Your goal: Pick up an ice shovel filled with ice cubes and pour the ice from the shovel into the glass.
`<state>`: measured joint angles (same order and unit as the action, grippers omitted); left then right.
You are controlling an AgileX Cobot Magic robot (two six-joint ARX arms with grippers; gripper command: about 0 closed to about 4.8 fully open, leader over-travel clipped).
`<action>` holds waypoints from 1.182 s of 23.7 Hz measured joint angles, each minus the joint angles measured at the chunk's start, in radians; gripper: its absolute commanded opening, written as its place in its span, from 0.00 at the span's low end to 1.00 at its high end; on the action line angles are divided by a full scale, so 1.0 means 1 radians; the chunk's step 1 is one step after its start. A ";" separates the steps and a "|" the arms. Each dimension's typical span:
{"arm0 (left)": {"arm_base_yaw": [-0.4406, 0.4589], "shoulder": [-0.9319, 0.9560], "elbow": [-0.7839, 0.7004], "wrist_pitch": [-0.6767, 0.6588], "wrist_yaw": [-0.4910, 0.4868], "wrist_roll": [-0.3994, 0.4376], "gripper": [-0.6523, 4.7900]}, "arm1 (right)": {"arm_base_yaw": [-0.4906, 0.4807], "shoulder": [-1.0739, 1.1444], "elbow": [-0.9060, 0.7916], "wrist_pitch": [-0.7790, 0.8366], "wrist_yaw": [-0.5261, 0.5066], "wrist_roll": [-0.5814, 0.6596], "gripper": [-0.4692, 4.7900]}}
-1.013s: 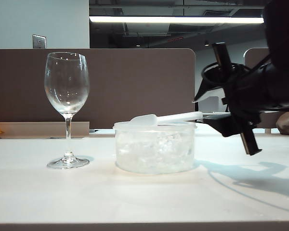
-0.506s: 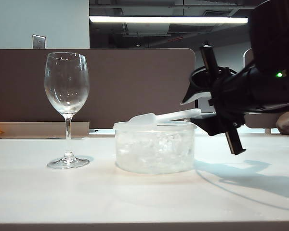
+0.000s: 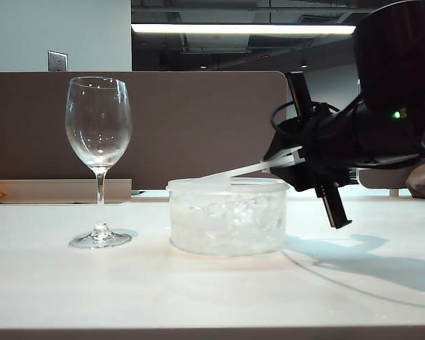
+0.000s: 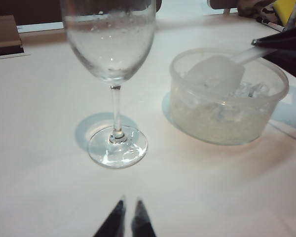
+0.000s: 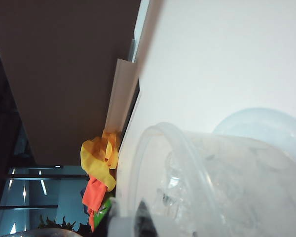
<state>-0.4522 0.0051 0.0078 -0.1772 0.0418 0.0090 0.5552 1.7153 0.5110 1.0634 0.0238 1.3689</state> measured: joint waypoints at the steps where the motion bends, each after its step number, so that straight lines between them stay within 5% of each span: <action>1: 0.000 0.000 0.000 0.000 0.000 0.000 0.17 | 0.000 0.000 0.002 0.000 0.000 0.000 0.10; 28: 0.000 0.000 0.000 0.000 0.000 0.000 0.17 | 0.000 0.003 -0.002 0.131 0.034 0.148 0.08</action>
<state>-0.4522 0.0051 0.0078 -0.1772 0.0418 0.0090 0.5552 1.7187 0.5091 1.1942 0.0578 1.5166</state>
